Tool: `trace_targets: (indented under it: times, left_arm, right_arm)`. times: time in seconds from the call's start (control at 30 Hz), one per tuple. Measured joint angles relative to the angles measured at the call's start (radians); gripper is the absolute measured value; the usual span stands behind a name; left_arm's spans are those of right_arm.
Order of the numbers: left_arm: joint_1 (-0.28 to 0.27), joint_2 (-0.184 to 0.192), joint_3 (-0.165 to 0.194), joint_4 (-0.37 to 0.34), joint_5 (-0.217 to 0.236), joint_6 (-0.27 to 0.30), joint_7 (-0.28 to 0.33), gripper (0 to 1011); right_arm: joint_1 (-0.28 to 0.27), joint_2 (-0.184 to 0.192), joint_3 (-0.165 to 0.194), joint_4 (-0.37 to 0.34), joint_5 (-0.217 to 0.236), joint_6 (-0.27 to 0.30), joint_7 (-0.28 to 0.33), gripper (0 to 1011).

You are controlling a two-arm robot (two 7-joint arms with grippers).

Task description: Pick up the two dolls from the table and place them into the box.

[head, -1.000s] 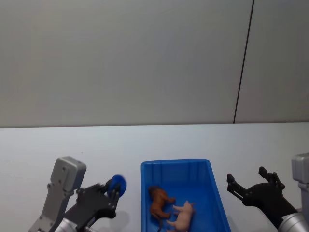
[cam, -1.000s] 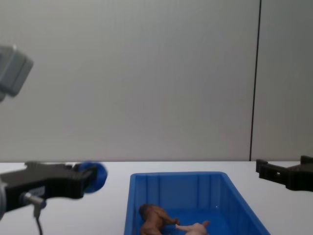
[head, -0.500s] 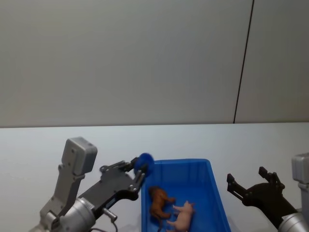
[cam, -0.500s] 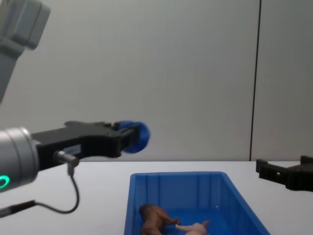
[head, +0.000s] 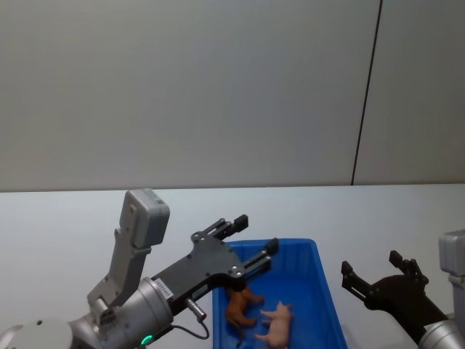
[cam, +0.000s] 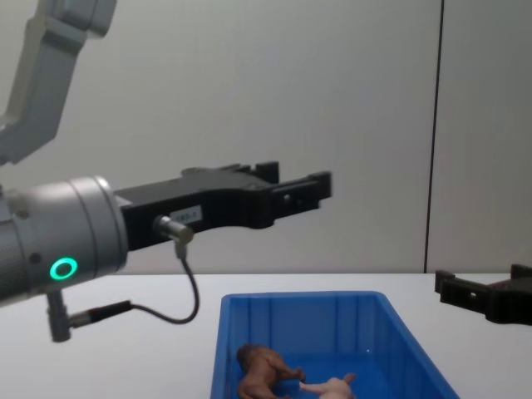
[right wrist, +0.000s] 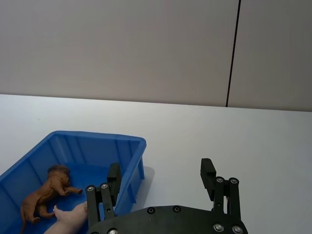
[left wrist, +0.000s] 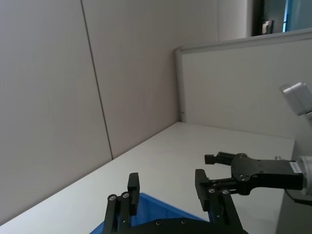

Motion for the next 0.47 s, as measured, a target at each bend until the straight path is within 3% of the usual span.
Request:
trace_targets:
  times: [0.23, 0.47]
  left_arm:
    - [-0.020, -0.017, 0.006, 0.015, -0.004, -0.008, -0.042, 907]
    - [-0.035, -0.030, 0.011, 0.027, -0.007, -0.015, -0.073, 1001]
  right_arm:
    - [0.000, 0.000, 0.000, 0.000, 0.000, 0.000, 0.000, 1001]
    - [0.000, 0.000, 0.000, 0.000, 0.000, 0.000, 0.000, 1001]
